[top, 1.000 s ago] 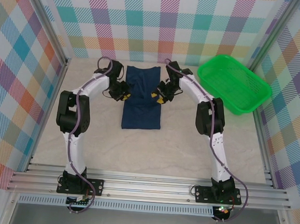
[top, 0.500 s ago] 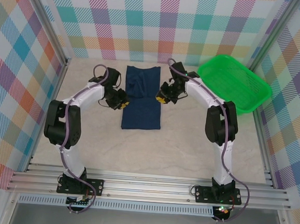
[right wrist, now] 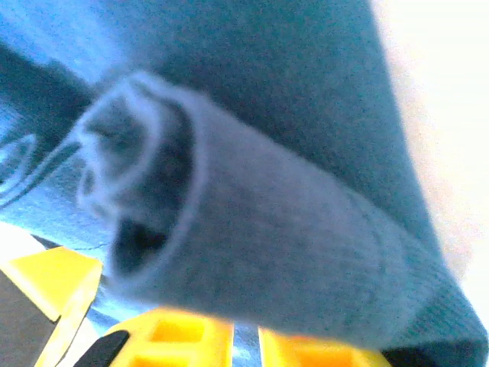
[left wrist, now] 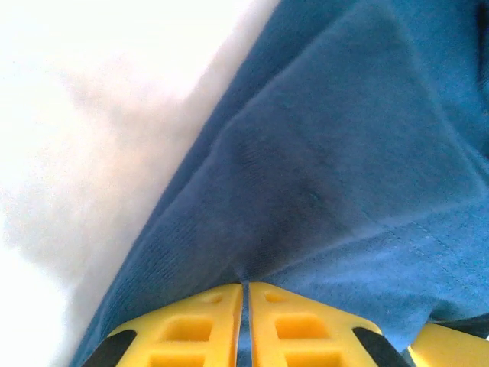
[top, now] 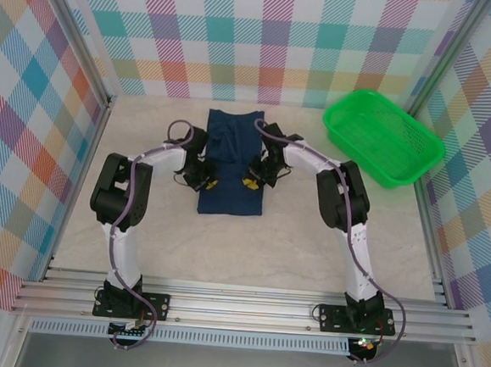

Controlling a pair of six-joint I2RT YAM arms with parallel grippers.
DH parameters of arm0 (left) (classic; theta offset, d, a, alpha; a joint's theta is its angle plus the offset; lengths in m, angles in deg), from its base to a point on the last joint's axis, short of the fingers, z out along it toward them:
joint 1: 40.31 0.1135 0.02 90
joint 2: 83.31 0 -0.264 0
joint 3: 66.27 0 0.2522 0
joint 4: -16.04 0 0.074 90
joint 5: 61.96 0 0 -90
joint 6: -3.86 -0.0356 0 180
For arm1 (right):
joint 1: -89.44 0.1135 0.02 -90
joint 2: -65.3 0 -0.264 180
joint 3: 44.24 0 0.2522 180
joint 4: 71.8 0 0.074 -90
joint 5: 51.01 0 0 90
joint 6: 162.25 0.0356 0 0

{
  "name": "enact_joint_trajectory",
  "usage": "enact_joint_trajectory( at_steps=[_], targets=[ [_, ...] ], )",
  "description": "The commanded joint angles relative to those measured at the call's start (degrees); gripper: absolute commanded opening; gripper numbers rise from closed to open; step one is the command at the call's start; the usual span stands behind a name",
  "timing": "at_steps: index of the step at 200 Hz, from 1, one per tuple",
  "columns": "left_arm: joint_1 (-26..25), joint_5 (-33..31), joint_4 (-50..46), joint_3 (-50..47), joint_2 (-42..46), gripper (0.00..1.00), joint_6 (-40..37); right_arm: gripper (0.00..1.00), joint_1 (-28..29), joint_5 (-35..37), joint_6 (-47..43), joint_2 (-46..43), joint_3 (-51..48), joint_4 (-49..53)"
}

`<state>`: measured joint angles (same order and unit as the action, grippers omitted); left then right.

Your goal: Fold and stack the t-shirts

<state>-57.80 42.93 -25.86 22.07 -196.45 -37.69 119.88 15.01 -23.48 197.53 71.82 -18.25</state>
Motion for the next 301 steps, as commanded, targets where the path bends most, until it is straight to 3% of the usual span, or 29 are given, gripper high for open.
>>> enact_joint_trajectory(
  at_steps=[1,36,65,97,159,301],
  targets=[
    [-2.28,-1.99,-4.30,-9.83,5.58,0.13,0.93,0.18,2.47,3.59,-0.28,-6.02,-12.79,3.88],
    [-5.63,-0.52,-5.46,-20.56,18.31,0.13,4.77,0.21,5.31,4.41,-0.89,-17.66,-26.69,0.52],
    [-4.85,-2.50,-9.02,-14.75,23.36,0.25,4.16,0.24,5.95,7.11,-3.16,-20.69,-25.07,3.54],
    [-0.94,0.45,-8.94,-0.88,13.00,0.29,0.95,0.25,5.95,7.07,-4.92,-18.74,-21.53,5.41],
    [0.01,1.98,-16.26,27.60,-9.91,0.31,-5.33,0.25,6.04,6.21,-3.38,-17.53,-22.29,4.07],
    [1.43,-4.03,-18.05,41.54,-22.32,0.29,-14.25,0.25,6.06,5.27,-2.82,-17.35,-24.12,3.21]
  ],
)
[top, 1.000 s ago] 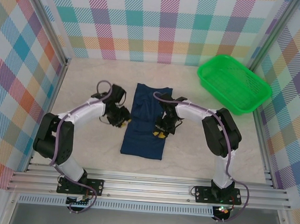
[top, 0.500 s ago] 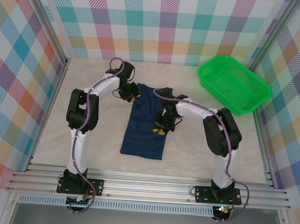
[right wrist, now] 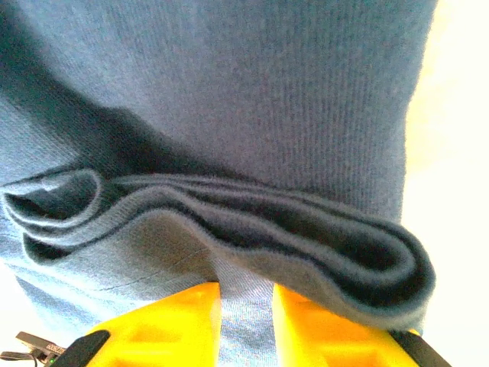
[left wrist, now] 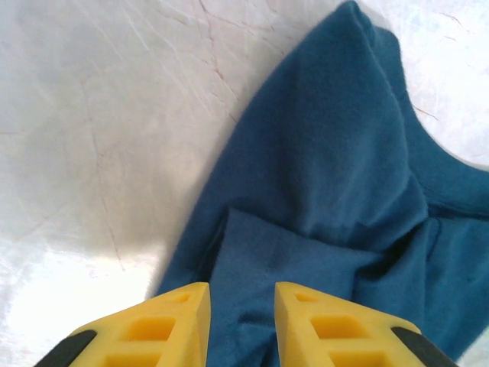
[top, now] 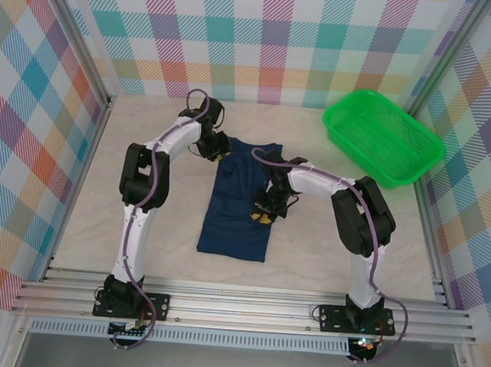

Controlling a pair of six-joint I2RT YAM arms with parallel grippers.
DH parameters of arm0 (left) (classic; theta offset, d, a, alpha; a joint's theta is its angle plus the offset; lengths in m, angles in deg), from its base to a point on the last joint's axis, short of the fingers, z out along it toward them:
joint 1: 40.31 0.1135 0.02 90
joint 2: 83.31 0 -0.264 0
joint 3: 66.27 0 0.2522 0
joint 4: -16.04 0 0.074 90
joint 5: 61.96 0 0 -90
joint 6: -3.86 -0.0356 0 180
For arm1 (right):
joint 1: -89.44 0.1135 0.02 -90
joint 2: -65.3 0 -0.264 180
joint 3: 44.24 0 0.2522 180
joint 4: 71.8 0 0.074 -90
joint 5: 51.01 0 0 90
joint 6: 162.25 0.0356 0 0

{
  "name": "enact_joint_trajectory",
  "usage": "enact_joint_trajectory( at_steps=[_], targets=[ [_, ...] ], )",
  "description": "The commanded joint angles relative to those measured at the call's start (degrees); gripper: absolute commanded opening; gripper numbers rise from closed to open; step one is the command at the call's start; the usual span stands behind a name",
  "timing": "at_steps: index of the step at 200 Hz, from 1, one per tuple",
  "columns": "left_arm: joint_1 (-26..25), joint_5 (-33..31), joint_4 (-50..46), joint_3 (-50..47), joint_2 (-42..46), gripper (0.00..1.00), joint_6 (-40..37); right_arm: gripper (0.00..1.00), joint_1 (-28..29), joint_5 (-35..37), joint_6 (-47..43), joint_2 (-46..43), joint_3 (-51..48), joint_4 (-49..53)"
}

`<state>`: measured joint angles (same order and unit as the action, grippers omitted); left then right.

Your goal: Fold and stack the t-shirts

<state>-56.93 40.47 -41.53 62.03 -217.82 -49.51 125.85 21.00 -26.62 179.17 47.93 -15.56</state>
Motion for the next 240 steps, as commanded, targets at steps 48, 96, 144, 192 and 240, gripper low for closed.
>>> enact_joint_trajectory(
  at_steps=[48,96,144,192,240],
  targets=[
    [0.58,-1.37,-1.69,2.27,-2.28,0.24,-2.75,0.25,0.07,-0.72,0.34,1.01,-0.12,0.79],
    [0.63,-1.94,-1.01,4.20,-2.68,0.07,-1.60,0.25,0.07,-0.72,0.17,0.97,-0.54,0.94],
    [0.97,-2.67,-2.96,8.12,-3.18,0.03,-1.36,0.24,0.15,-0.86,0.00,1.62,-0.41,1.41],
    [1.67,-2.08,-5.63,11.14,-6.03,0.01,-1.79,0.25,0.09,-1.23,-0.23,1.76,-0.72,1.33],
    [1.86,-5.15,-10.02,11.50,-5.64,0.31,-2.61,0.29,0.08,0.27,-0.23,-2.40,-1.42,-0.45]
  ],
)
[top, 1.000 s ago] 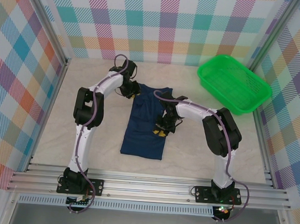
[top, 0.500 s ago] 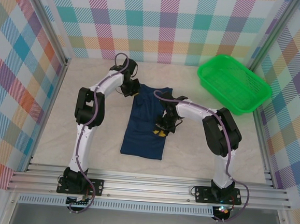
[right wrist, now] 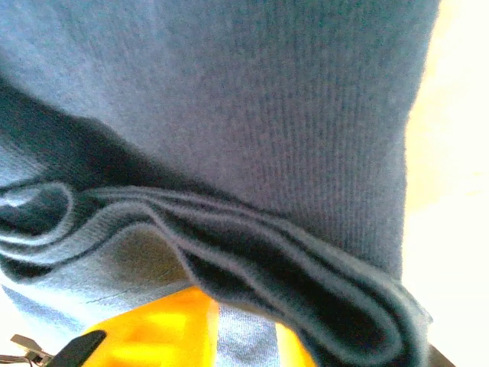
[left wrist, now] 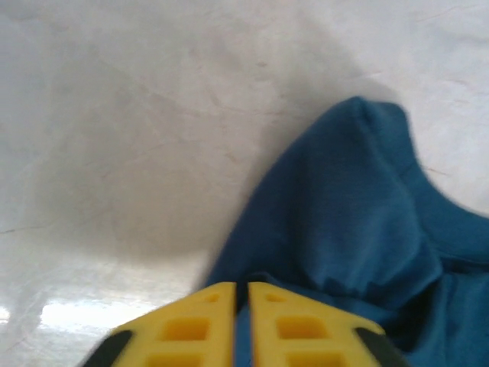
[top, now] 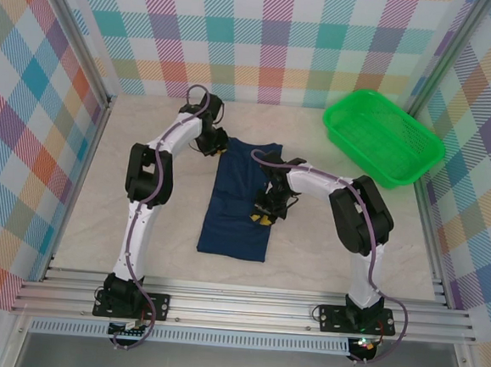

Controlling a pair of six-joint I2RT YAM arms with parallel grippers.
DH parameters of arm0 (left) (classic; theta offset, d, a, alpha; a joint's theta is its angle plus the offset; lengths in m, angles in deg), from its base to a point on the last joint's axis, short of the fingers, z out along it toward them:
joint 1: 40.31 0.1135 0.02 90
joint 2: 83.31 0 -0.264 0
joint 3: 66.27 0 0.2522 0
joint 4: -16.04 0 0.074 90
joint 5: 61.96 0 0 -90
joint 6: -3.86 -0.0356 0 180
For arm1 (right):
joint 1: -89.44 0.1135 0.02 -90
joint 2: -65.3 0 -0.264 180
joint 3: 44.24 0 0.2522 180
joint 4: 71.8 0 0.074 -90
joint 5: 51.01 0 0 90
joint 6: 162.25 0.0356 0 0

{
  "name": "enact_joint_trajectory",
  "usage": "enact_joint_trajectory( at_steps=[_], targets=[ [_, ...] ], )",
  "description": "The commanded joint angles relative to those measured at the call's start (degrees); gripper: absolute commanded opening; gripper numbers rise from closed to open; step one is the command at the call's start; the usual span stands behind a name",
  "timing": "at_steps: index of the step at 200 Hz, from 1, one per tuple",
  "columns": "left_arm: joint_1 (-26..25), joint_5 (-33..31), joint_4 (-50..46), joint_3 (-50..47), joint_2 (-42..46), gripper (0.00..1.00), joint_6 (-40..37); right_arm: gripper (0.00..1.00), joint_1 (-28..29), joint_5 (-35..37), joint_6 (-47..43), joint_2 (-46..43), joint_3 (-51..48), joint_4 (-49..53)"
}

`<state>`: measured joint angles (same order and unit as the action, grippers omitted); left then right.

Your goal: Fold and stack the t-shirts

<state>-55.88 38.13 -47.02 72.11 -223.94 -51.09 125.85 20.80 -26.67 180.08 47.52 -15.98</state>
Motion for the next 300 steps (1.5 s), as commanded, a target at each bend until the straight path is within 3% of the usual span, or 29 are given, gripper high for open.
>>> enact_joint_trajectory(
  at_steps=[1,24,46,67,91,113,131,168,209,257,300],
  targets=[
    [0.76,-2.98,-4.60,1.38,0.64,0.32,-1.03,0.29,0.07,0.54,-0.21,-3.46,-1.00,-0.05],
    [0.70,-6.95,-4.38,-3.50,7.87,0.40,-0.73,0.35,-0.10,2.68,-0.54,-7.99,-2.28,-0.91],
    [0.67,-8.56,-3.36,-16.35,19.98,0.42,1.02,0.38,-0.92,3.25,-0.33,-13.02,-6.44,-2.24],
    [-0.40,-3.87,-0.81,-36.42,34.24,0.41,1.90,0.39,-1.42,0.67,0.14,-16.33,-10.65,-0.83],
    [-3.38,5.91,0.19,-56.65,48.34,0.39,1.91,0.42,0.20,-4.88,0.94,-17.85,-14.80,3.30],
    [-6.99,14.49,3.37,-70.93,56.11,0.40,4.86,0.46,3.05,-7.79,4.83,-19.72,-20.65,1.08],
    [-8.98,17.01,7.31,-78.08,58.59,0.41,8.86,0.48,4.29,-9.87,10.95,-21.35,-26.18,-5.24],
    [-9.39,15.93,9.98,-81.83,58.73,0.41,11.36,0.49,4.64,-9.68,20.28,-23.62,-33.21,-14.06],
    [-9.56,14.51,12.46,-84.65,58.82,0.38,11.99,0.49,5.00,-9.97,25.60,-23.41,-34.49,-18.86],
    [-10.41,13.46,17.07,-84.58,55.83,0.23,13.33,0.46,5.95,-10.80,30.00,-21.52,-34.32,-23.18],
    [-12.24,12.04,18.65,-83.51,54.46,0.08,14.18,0.44,7.52,-5.23,29.46,-27.66,-30.12,-14.70]
  ],
)
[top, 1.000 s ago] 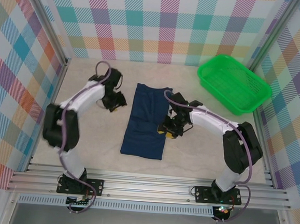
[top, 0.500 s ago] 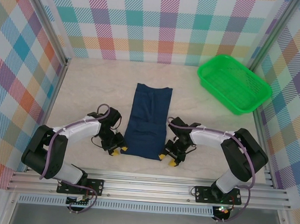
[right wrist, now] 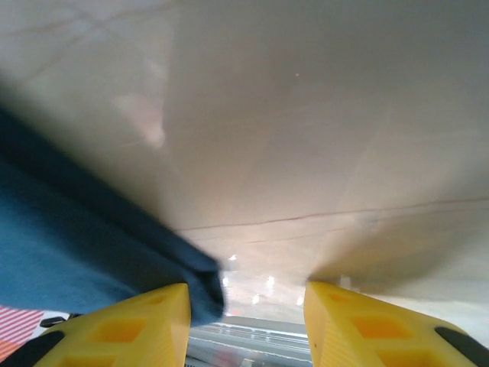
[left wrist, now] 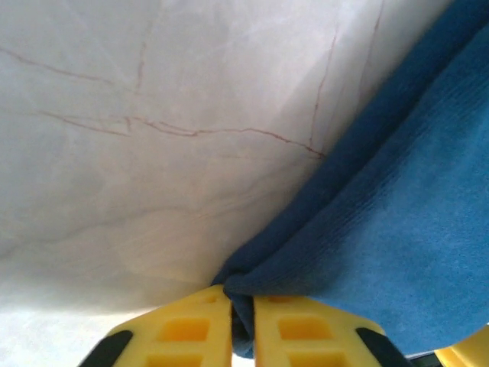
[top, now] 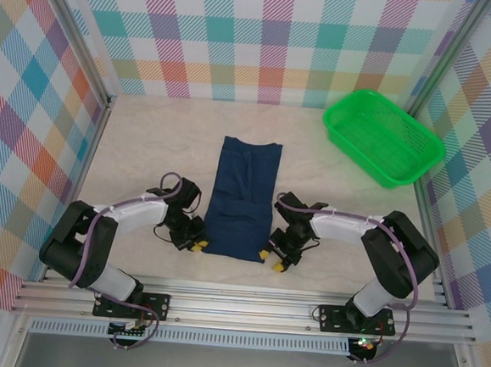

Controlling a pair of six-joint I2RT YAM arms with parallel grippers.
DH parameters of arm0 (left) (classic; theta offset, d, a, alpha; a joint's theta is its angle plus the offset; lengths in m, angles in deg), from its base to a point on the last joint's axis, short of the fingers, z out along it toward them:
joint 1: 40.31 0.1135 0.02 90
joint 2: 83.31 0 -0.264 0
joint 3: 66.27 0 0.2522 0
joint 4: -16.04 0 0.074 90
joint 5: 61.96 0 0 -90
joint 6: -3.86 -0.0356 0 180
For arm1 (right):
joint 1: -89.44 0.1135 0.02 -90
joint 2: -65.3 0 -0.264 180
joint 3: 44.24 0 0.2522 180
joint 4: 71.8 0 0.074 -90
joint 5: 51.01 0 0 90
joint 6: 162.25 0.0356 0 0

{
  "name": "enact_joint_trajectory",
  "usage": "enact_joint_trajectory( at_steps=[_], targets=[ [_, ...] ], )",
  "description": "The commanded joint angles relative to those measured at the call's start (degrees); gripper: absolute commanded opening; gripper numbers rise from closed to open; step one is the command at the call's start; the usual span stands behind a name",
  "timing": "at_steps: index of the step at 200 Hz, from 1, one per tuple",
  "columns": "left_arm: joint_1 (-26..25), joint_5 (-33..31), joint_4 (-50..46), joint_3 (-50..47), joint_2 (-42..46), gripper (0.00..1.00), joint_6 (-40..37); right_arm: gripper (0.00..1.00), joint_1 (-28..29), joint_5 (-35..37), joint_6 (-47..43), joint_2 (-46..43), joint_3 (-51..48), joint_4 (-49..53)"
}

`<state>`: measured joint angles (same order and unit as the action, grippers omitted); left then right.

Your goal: Fold and stack the t-shirts

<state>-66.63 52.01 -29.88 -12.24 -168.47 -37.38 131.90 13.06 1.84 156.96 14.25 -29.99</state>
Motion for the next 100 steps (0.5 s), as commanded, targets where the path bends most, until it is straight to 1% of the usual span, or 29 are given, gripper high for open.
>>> enact_joint_trajectory(
  at_steps=[1,11,26,38,71,100],
  targets=[
    [-1.51,-1.92,1.54,0.85,-0.99,0.07,0.47,0.44,1.48,2.62,0.97,-4.77,3.20,-0.40],
    [-1.70,-2.47,1.40,0.94,-0.97,0.05,0.56,0.44,1.55,4.11,1.12,-6.93,3.44,2.18],
    [-1.92,-2.72,1.36,0.84,-0.49,0.02,0.90,0.45,1.66,4.18,1.15,-8.34,2.99,2.59],
    [-2.19,-2.95,0.80,1.08,-0.09,0.00,0.82,0.44,1.80,3.32,0.84,-7.27,2.58,2.40],
    [-2.50,-2.81,-0.77,1.21,1.60,0.00,0.56,0.44,2.10,3.87,-0.12,-4.69,1.81,2.53],
    [-3.02,-2.69,-2.01,1.03,2.91,0.00,0.57,0.44,2.60,2.85,-0.48,-1.75,2.18,1.12]
  ],
)
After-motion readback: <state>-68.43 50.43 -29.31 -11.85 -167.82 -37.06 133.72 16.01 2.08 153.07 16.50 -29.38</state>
